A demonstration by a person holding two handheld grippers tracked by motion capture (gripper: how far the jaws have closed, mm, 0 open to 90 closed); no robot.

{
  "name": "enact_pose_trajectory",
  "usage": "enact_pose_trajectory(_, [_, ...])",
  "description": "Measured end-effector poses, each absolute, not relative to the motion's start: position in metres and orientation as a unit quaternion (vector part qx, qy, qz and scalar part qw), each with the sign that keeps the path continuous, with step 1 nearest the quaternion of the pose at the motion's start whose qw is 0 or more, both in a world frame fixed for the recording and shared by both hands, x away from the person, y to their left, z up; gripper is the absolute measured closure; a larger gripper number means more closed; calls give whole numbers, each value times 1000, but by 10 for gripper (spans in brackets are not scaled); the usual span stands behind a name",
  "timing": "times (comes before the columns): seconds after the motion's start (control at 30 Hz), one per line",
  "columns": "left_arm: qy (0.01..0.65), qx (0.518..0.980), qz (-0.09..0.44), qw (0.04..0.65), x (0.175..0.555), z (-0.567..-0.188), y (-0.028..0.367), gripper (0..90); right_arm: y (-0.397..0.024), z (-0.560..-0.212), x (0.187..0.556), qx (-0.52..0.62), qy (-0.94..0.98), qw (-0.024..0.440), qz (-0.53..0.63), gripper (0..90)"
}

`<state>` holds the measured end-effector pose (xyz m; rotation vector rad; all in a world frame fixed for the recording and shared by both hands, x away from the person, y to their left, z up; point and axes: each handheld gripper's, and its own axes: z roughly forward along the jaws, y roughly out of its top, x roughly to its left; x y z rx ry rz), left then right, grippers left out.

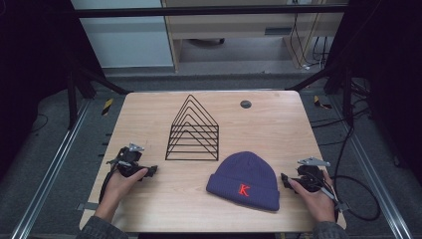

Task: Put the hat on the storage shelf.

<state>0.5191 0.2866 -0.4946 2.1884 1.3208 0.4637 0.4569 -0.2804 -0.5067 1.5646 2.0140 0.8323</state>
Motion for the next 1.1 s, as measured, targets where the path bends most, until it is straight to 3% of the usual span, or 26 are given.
enact_pose_trajectory(0.5, [486,816,170,265,518,-495,285,22,-281,-498,455,566,733,212,310,132])
enact_pose_trajectory(0.67, [486,816,170,264,517,-495,284,16,-266,-474,457,523,745,237,339,229])
enact_pose_trajectory(0.9, [485,815,171,265,517,-496,284,15,-239,-454,474,480,779,209,345,267])
enact_pose_trajectory(1.1, [486,816,170,264,517,-496,284,13,-207,-450,498,446,812,168,338,431])
